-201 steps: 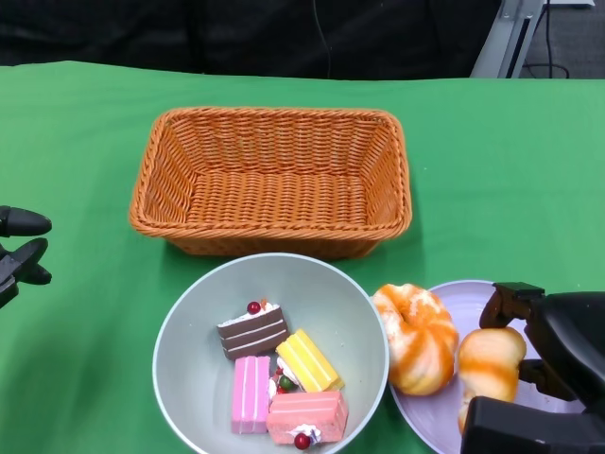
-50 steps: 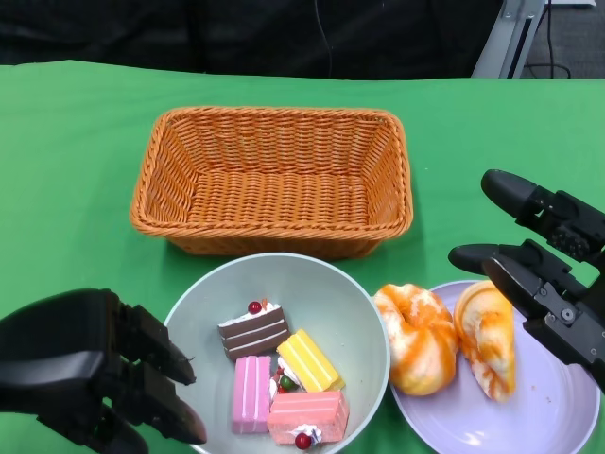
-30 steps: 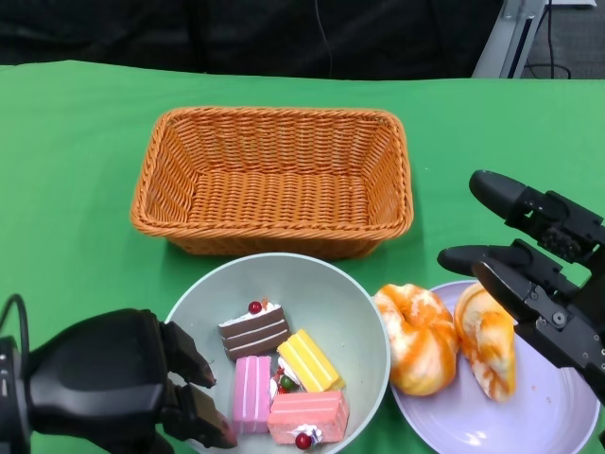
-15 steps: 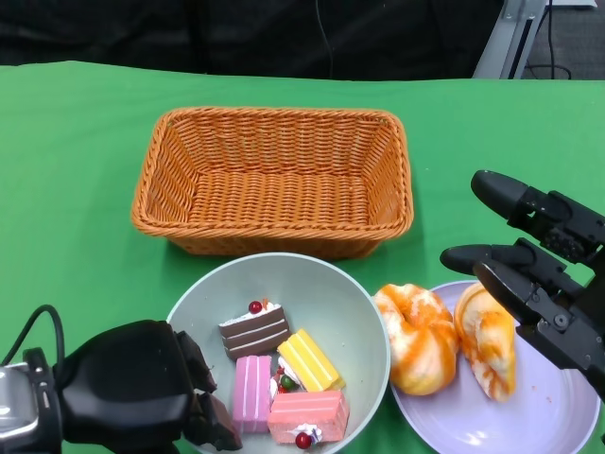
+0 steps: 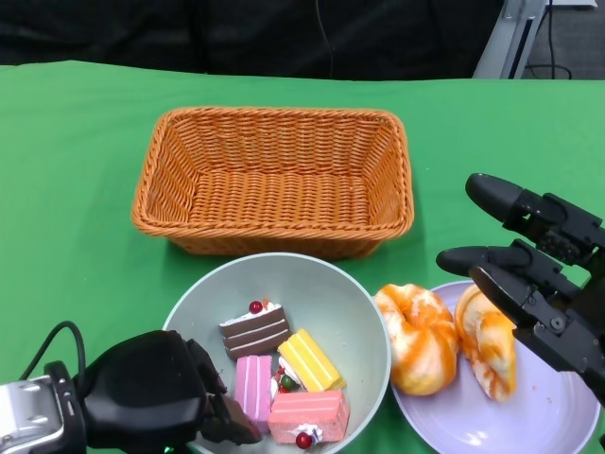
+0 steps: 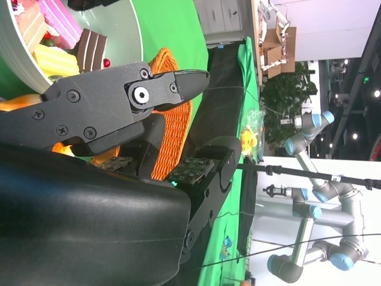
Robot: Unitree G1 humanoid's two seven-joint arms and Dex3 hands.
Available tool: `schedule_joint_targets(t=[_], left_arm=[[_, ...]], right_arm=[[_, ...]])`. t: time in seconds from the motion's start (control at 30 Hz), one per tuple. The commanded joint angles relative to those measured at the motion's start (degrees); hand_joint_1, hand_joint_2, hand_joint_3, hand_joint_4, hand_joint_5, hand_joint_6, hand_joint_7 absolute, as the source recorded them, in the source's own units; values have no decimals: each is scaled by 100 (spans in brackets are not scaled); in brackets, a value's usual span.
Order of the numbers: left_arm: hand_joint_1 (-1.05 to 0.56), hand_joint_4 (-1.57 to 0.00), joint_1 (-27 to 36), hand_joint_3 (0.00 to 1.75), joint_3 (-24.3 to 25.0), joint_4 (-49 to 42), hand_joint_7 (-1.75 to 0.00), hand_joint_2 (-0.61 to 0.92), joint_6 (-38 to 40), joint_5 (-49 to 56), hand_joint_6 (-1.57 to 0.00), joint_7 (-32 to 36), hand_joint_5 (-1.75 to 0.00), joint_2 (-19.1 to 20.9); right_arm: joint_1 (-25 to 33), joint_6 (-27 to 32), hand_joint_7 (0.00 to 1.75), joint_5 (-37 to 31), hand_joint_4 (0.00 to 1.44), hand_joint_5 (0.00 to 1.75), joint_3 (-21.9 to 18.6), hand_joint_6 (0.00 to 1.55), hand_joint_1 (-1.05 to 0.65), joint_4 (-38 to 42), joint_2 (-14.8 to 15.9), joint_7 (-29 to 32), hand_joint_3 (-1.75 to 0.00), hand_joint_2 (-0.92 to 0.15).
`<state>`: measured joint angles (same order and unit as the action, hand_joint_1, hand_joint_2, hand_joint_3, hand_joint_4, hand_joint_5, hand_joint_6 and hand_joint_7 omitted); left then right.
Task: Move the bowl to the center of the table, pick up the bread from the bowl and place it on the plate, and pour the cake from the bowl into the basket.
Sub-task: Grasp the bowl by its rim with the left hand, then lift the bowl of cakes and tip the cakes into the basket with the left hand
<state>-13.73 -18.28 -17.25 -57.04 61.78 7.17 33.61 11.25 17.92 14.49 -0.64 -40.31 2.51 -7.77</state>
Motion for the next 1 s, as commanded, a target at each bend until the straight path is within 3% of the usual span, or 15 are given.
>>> schedule_joint_targets(t=[0.03, 0.17, 0.23, 0.4, 0.43, 0.53, 0.63, 0.7, 0.77, 0.83, 1.0], left_arm=[[-40, -91, -182, 2, -268, -314, -2, 92, 75, 138, -81, 426, -2, 118], [-34, -96, -399, 3, -560, -755, -6, 92, 45, 161, -91, 933, -4, 122], [-32, -103, -515, 2, -697, -1007, -9, 90, -2, 154, -104, 1198, -6, 123], [-30, -121, -749, 0, -1031, -1443, -11, 88, 30, 247, -117, 1641, -13, 172], [-30, -121, -789, 0, -1097, -1521, -9, 90, 55, 261, -120, 1661, -28, 181], [-29, -88, -882, 3, -1259, -1635, -3, 92, 117, 252, -123, 1638, -105, 223], [-28, -72, -951, 6, -1369, -1744, -6, 92, 115, 202, -126, 1661, -147, 242], [-28, -69, -994, 8, -1422, -1828, -8, 92, 81, 115, -127, 1620, -157, 258], [-28, -65, -1040, 12, -1466, -1928, -76, 92, -2, -7, -94, 1569, -170, 279], [-27, -65, -1078, 15, -1493, -2039, -128, 92, -112, -153, -71, 1518, -174, 296], [-28, -67, -1090, 18, -1446, -2174, -147, 92, -516, -655, -63, 1345, -175, 420]], right_arm=[[38, -143, 10, -12, 56, 75, -16, 69, -39, -21, 74, -12, -13, -92], [49, -207, 10, -65, 57, 76, 3, 69, -41, 6, 81, -9, -12, -92], [54, -251, 10, -100, 57, 76, 15, 69, -41, 24, 79, -17, -12, -92], [63, -262, 10, -111, 58, 75, 32, 69, -42, 17, 76, -39, -12, -92], [64, -256, 10, -101, 58, 75, 31, 69, -42, 12, 75, -46, -12, -92], [63, -253, 10, -89, 58, 74, 33, 70, -42, 6, 58, -44, -12, -92], [68, -265, 10, -127, 58, 74, 58, 70, -41, -11, 55, -29, -12, -92], [70, -274, 10, -155, 59, 74, 71, 70, -41, -9, 55, -20, -13, -92], [69, -286, 10, -148, 59, 74, 73, 70, -41, 6, 48, -22, -13, -92], [67, -321, 10, -140, 59, 74, 79, 70, -40, 29, 37, -29, -13, -92], [61, -304, 9, -144, 59, 74, 104, 70, -39, 17, 29, 3, -13, -92]])
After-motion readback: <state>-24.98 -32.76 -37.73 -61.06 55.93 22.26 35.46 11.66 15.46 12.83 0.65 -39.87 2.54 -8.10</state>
